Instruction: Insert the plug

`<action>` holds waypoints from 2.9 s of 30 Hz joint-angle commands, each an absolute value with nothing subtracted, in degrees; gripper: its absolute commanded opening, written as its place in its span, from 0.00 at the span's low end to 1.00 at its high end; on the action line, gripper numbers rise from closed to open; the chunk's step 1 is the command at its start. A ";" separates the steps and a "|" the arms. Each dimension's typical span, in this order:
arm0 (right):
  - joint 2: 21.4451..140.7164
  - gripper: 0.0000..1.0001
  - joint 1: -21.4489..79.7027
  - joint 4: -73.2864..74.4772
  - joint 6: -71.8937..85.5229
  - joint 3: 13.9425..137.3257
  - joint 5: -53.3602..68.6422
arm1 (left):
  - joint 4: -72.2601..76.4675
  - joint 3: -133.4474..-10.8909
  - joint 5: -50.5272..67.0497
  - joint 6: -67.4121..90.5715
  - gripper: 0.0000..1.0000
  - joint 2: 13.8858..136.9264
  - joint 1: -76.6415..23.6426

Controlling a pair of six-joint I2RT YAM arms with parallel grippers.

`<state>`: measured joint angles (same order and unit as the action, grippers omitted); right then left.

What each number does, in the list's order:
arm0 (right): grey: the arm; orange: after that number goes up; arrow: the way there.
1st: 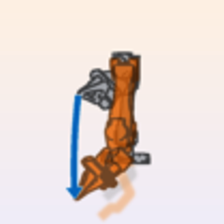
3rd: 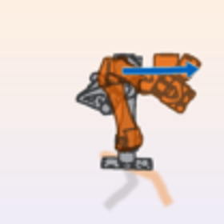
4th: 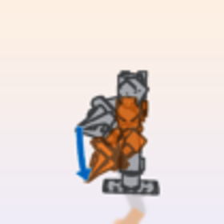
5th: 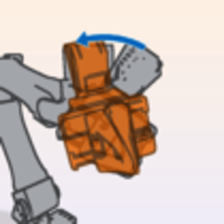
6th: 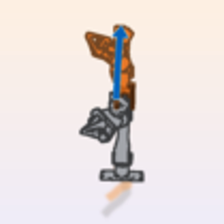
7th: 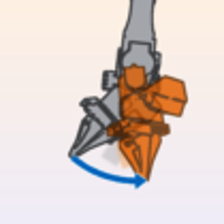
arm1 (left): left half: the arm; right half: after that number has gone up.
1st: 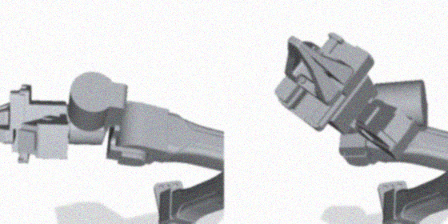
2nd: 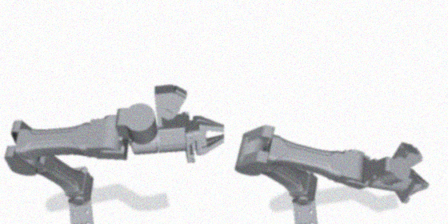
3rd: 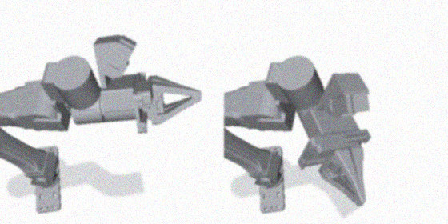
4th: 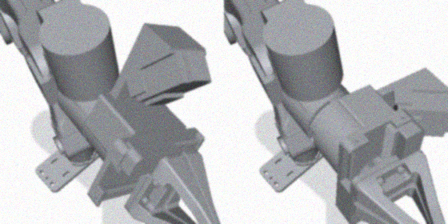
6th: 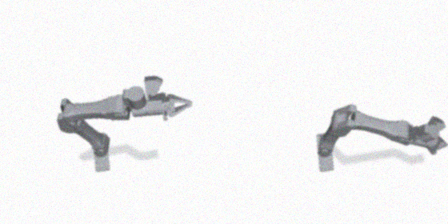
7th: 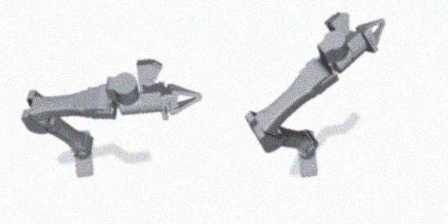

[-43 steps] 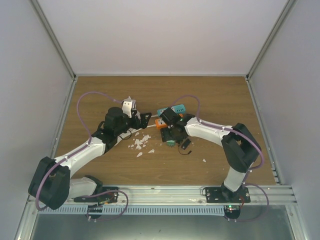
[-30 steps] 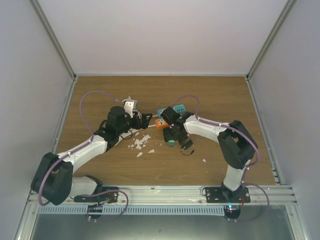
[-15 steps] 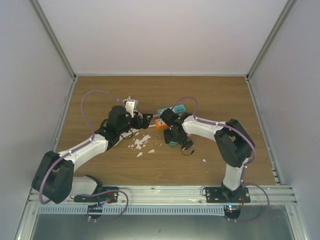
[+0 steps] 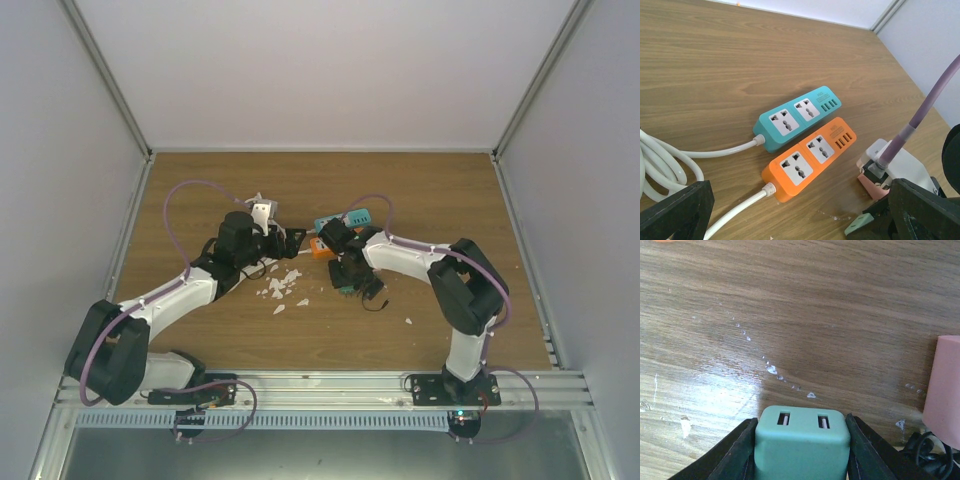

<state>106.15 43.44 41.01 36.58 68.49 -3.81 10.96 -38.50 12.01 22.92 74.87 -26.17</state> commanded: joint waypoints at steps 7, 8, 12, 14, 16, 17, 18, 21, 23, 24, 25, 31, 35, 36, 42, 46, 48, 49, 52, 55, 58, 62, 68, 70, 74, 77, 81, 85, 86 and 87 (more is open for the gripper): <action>97.82 0.07 45.73 35.95 31.98 71.24 -10.75 | 12.29 -40.61 11.81 22.76 0.99 75.71 -26.70; 95.94 0.07 46.30 33.79 30.40 70.87 -12.28 | 12.37 -40.61 11.78 22.76 0.99 75.82 -26.71; 87.44 0.00 48.67 19.61 23.89 65.80 -19.21 | 12.19 -40.87 11.59 22.60 0.99 76.31 -26.72; 83.00 0.01 49.32 7.61 20.90 60.63 -22.20 | 12.04 -40.78 10.91 22.50 0.99 76.29 -26.79; 80.34 0.01 49.39 -1.85 18.21 55.21 -24.49 | 12.04 -40.61 10.32 22.42 0.99 76.16 -26.81; 80.04 0.01 49.39 -5.99 16.02 53.70 -25.16 | 11.95 -40.62 10.07 22.41 0.99 76.20 -26.81; 80.31 0.01 49.39 -8.48 14.25 53.05 -26.23 | 12.01 -40.61 9.77 22.46 0.99 76.20 -26.81; 83.81 0.00 49.39 -12.50 10.86 52.93 -29.14 | 12.11 -40.52 9.47 22.44 0.99 76.20 -26.81; 84.74 0.01 49.39 -18.27 8.51 50.81 -29.22 | 12.13 -40.48 9.30 22.45 0.99 76.35 -26.81; 84.73 0.00 49.34 -22.60 7.49 48.66 -28.78 | 12.06 -40.50 9.28 22.49 0.99 76.42 -26.83; 84.61 0.00 49.31 -27.37 6.52 46.44 -28.46 | 12.00 -40.54 9.21 22.50 0.99 76.45 -26.81; 88.25 0.00 48.74 -38.78 4.04 43.52 -29.19 | 11.95 -40.61 9.04 22.50 0.99 76.78 -26.81; 90.94 0.00 47.90 -44.36 4.48 41.83 -28.26 | 11.94 -40.61 9.25 22.50 0.99 77.19 -26.81; 91.66 0.00 47.52 -44.69 5.15 41.90 -27.62 | 12.02 -40.62 9.28 22.50 0.99 77.29 -26.81; 97.38 0.00 46.47 -43.09 7.19 44.31 -27.13 | 12.13 -40.78 9.84 22.58 0.99 77.81 -26.86; 98.96 0.00 45.41 -42.92 7.57 45.11 -26.10 | 12.22 -40.87 10.23 22.59 0.99 78.20 -26.81; 99.34 0.00 44.83 -41.80 7.26 46.06 -25.51 | 12.17 -40.87 10.38 22.63 0.99 78.23 -26.81; 99.46 0.00 44.55 -41.15 7.17 46.52 -24.94 | 12.27 -40.87 10.43 22.64 0.99 78.41 -26.81; 100.03 0.00 43.42 -38.00 7.22 48.51 -22.49 | 12.43 -40.89 10.48 22.68 0.99 78.97 -26.81; 101.64 0.00 41.85 -33.78 6.92 51.51 -19.80 | 12.64 -41.02 10.70 22.68 0.99 80.06 -26.94; 103.85 0.01 39.61 -31.03 6.53 54.30 -18.09 | 12.48 -41.51 10.96 22.68 0.99 81.10 -26.98; 106.80 0.00 36.46 -28.99 7.67 56.89 -15.76 | 12.56 -41.65 10.98 22.68 0.99 81.56 -27.07; 110.19 0.00 34.16 -25.79 8.21 60.67 -14.12 | 12.65 -41.93 10.93 22.59 0.99 82.61 -27.24; 111.43 0.01 33.91 -24.09 8.77 62.18 -14.14 | 12.72 -42.08 10.90 22.61 0.99 83.05 -27.45; 113.99 0.00 33.47 -21.79 9.83 64.85 -14.07 | 12.47 -42.51 10.87 22.35 0.99 84.20 -27.85; 115.59 0.00 33.34 -20.58 9.65 66.91 -14.73 | 12.23 -42.80 10.53 22.15 0.99 84.54 -28.12; 117.40 0.00 32.20 -18.11 11.44 69.46 -14.56 | 12.09 -43.02 10.53 22.06 0.99 84.67 -28.21; 118.21 0.00 30.87 -17.01 12.47 70.27 -13.53 | 11.95 -43.22 10.48 21.99 0.99 84.89 -28.38; 118.26 0.01 30.64 -17.05 12.50 70.15 -13.43 | 11.95 -43.24 10.51 21.98 0.99 84.90 -28.41; 118.23 0.01 30.47 -17.05 12.54 70.07 -13.29 | 11.95 -43.24 10.46 21.95 0.99 84.98 -28.50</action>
